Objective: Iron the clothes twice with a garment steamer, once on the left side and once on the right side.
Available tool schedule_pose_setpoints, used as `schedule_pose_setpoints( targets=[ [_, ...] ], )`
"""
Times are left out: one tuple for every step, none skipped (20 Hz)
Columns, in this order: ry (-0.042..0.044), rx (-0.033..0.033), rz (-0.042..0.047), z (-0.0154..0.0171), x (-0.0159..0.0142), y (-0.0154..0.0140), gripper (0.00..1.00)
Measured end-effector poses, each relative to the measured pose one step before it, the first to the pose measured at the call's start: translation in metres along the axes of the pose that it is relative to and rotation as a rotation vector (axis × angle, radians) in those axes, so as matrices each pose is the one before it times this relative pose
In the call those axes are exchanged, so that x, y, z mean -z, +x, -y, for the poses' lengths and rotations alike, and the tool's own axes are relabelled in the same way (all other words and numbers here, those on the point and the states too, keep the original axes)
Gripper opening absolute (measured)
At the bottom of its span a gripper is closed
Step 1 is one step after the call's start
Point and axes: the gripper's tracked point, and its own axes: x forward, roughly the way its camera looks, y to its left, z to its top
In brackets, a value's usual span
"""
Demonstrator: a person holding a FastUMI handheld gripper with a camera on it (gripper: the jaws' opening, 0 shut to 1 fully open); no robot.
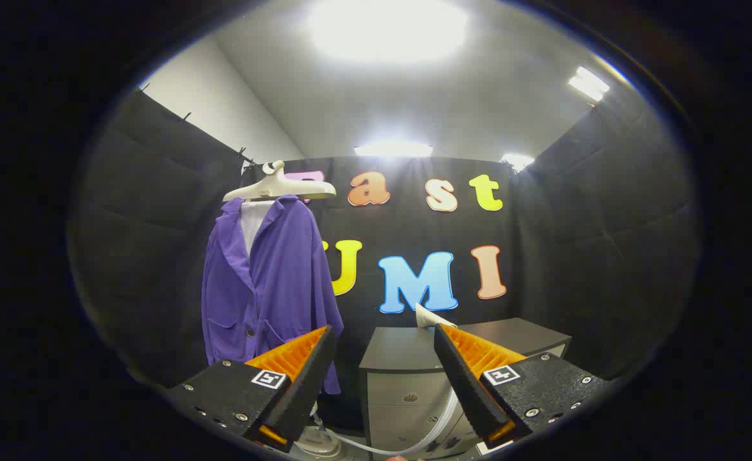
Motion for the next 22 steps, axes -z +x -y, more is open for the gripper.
schedule_pose_setpoints(
  targets=[
    [0.00861, -0.00888, -0.01123, -0.00703, 0.00156, 0.00039, 0.96],
    [0.00567, -0.00894, -0.01795, -0.00487, 0.00285, 0.00048, 0.96],
    [0.00353, -0.00503, -0.01797, -0.00334, 0.00229, 0.00146, 0.96],
    [0.00435, -0.0011, -0.01458, 0.00072, 0.00194, -0.00066, 0.97],
    [0.00655, 0.00108, -0.00908, 0.00122, -0.00034, -0.00084, 0.97],
    [0.00564, 0.00314, -0.0036, -0.00033, -0.00005, 0.00038, 0.97],
    [0.00361, 0.00434, 0.0006, 0.00065, -0.00062, 0.00012, 0.97],
    [0.00065, 0.00471, 0.00019, 0.00045, -0.00007, 0.00058, 0.97],
    [-0.00206, 0.00631, 0.00085, 0.00107, -0.00028, 0.00016, 0.97],
    [-0.00056, 0.00643, 0.00091, 0.00159, -0.00014, -0.00023, 0.97],
    [0.0023, 0.00709, -0.00106, 0.0008, 0.0002, -0.00075, 0.97],
    [0.00391, 0.00677, -0.00429, -0.00017, 0.00085, -0.00068, 0.97],
    [0.00482, 0.0055, -0.00548, -0.00012, 0.00085, -0.00054, 0.97],
    [0.00077, 0.00787, -0.00431, -0.00056, 0.00116, 0.00043, 0.97],
    [-0.00229, 0.00827, -0.0025, 0.00052, -0.00011, -0.0001, 0.97],
    [-0.00138, 0.0092, -0.00235, 0.00087, 0.00084, -0.00051, 0.97],
    [0.00134, 0.00504, -0.00486, 0.00178, 0.00169, -0.00011, 0.97],
    [0.00394, 0.00342, -0.00557, 0.00303, 0.00322, -0.00244, 0.97],
    [0.00504, 0.00308, -0.0033, 0.00162, 0.00077, -0.0011, 0.97],
    [0.00406, 0.00418, -0.00269, 0.00134, 0.00093, -0.00118, 0.97],
    [0.00274, 0.00341, -0.00428, 0.00115, 0.00041, -0.00073, 0.97],
    [0.00138, 0.00153, -0.00131, 0.00089, 0.00093, -0.00019, 0.97]
  ],
)
